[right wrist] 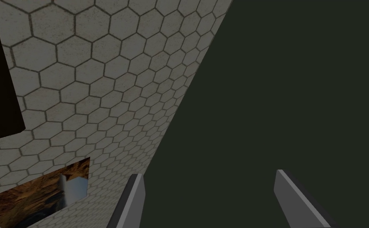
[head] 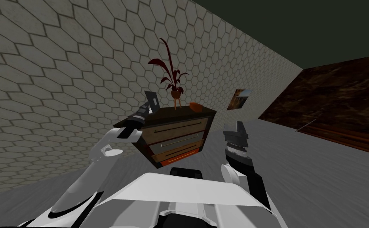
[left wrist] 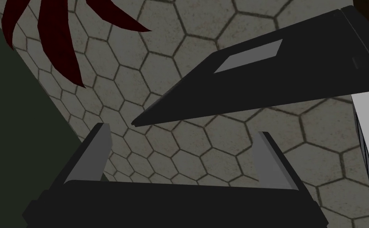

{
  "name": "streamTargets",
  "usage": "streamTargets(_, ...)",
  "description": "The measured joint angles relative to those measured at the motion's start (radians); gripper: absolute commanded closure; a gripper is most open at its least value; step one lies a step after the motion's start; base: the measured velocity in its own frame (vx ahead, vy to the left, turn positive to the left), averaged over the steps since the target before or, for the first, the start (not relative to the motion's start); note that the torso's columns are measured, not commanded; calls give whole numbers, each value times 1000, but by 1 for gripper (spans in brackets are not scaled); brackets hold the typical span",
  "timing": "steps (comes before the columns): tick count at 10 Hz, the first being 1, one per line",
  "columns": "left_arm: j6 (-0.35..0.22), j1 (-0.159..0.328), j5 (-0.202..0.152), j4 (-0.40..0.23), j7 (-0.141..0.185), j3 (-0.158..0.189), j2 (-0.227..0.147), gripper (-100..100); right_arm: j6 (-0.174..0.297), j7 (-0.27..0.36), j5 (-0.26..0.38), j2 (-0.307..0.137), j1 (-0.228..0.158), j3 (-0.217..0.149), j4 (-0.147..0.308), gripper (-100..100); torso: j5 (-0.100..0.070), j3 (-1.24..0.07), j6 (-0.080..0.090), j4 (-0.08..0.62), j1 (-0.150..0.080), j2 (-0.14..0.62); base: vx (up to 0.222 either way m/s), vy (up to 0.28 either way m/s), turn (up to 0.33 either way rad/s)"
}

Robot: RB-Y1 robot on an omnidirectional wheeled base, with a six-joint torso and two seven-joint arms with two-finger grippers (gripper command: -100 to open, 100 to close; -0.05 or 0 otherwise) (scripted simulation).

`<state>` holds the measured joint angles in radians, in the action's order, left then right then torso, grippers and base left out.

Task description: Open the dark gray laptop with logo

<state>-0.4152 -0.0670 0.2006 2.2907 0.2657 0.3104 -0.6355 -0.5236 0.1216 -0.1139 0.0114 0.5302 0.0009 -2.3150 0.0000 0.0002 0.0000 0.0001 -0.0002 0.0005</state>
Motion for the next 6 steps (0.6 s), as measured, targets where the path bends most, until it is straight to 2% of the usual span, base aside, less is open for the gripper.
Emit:
streamTargets(2, -44, -4, 27, 1, 18, 16, -17, -100, 0, 0, 0, 0, 0, 0, 0, 0, 0, -1, 0, 0, 0, -1, 151, 62, -39)
streamTargets(3, -57, -10, 35, -2, 24, 20, -20, -100, 0, 0, 0, 0, 0, 0, 0, 0, 0, 0, 0, 0, 0, 0, 71, 28, -9)
streamTargets(6, -88, -7, 23, 17, 31, 27, -43, -100, 0, 0, 0, 0, 0, 0, 0, 0, 0, 1, 0, 1, -1, 2, 73, 32, -17)
